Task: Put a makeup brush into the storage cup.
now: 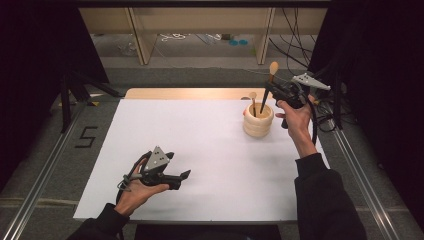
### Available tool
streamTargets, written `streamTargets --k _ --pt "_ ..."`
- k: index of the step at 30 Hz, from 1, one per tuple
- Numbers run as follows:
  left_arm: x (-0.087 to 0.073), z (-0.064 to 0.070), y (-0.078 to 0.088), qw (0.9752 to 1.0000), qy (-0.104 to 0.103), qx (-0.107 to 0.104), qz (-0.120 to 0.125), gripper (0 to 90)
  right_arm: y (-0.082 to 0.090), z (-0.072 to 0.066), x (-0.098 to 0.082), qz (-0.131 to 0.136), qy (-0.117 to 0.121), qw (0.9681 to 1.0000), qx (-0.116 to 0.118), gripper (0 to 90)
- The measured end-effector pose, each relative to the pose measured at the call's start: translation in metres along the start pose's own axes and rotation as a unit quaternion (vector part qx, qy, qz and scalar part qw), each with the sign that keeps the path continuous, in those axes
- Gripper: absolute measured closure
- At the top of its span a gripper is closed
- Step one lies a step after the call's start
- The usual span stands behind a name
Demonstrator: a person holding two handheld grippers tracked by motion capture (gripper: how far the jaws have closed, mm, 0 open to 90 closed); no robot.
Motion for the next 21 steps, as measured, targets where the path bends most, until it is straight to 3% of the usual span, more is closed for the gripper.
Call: streamTargets --k 21 --pt "0.000 0.000 0.000 1.0000 -0.004 0.001 -0.001 18.1 -0.013 0.009 -0.023 -0.026 -0.006 0.9996 -0.012 78.1"
Point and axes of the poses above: each handheld gripper's, and its own axes: y roughly backward along the jaws, x roughly out of its top, z roughly to its right, the point moved 9 cm from there along -y, roughly forward along the jaws, and after that the axes turned 6 degrees about y, right-handed, at the moved point
